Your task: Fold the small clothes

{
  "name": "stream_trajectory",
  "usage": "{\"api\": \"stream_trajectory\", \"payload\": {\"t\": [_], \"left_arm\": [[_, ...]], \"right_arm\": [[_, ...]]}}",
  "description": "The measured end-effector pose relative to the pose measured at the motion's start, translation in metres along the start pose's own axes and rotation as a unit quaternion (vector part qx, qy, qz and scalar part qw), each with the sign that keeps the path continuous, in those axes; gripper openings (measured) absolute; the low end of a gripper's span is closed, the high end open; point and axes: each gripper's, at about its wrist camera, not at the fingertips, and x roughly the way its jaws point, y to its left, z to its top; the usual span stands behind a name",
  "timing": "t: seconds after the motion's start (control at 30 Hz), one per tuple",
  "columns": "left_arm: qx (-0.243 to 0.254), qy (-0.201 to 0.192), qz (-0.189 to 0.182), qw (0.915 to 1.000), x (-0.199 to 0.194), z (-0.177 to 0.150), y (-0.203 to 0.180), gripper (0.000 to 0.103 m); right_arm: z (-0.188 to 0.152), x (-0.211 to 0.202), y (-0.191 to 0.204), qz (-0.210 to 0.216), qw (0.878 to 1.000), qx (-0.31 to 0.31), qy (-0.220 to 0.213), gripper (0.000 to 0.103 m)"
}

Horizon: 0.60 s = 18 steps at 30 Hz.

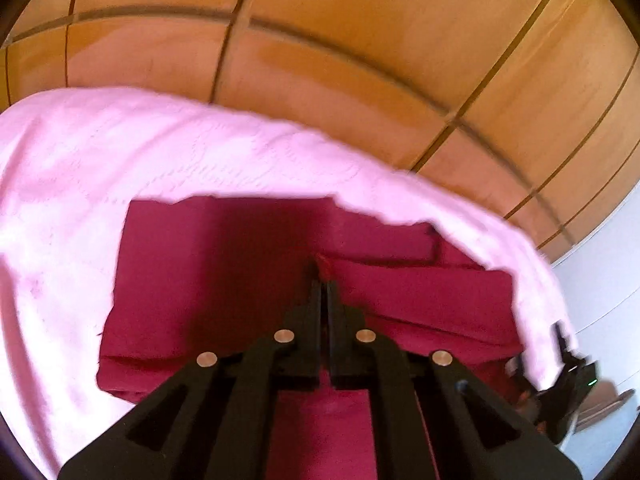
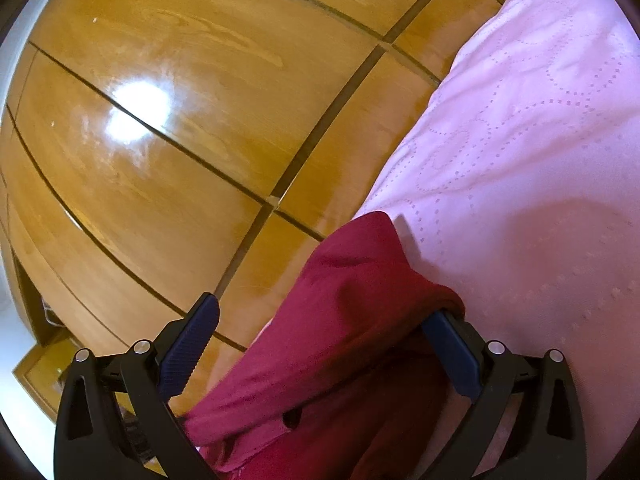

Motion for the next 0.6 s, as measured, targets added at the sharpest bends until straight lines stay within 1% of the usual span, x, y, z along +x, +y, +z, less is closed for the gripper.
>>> {"api": "stream_trajectory", "payload": {"t": [0.03, 0.1, 0.13, 0.17, 0.23, 0.33, 0.53, 0.57, 0.6], "left_arm": [[0.007, 0.015, 0.014, 0.9998, 0.012, -0.008, 0.005, 0.002], [0.018, 0.032, 0.034, 0.9987, 0.032, -0.021, 0.011, 0.002], [0.019, 0.036, 0.039, 0.9984, 0.041, -0.027, 0.013, 0.002], [0.019, 0.028, 0.041, 0.9986, 0.049, -0.031, 0.014, 0.002], [0.042, 0.004, 0.055, 0.9976, 0.050, -0.038, 0.006, 0.002], [0.066, -0.006, 0.073, 0.9951, 0.048, -0.042, -0.001, 0.003], [0.041, -0.030, 0.038, 0.9980, 0.043, -0.048, 0.015, 0.007], [0.039, -0.033, 0.033, 0.9981, 0.041, -0.049, 0.018, 0.009], [0.038, -0.037, 0.031, 0.9981, 0.039, -0.051, 0.019, 0.015]], "right_arm": [[0.000, 0.000, 0.000, -0.001, 1.000, 0.000, 0.000, 0.099], [0.000, -0.001, -0.001, 0.001, 1.000, 0.003, -0.001, 0.099], [0.000, -0.001, -0.001, 0.001, 1.000, 0.003, 0.000, 0.099], [-0.001, -0.002, -0.001, 0.000, 1.000, 0.003, 0.001, 0.099], [-0.001, -0.001, 0.000, -0.002, 1.000, 0.000, 0.005, 0.099], [0.002, 0.001, 0.001, -0.005, 1.000, -0.001, 0.010, 0.099], [-0.002, -0.003, 0.005, -0.015, 0.999, -0.011, 0.032, 0.099], [-0.004, -0.005, 0.006, -0.020, 0.999, -0.015, 0.039, 0.099], [-0.005, -0.006, 0.008, -0.026, 0.998, -0.019, 0.048, 0.099]]}}
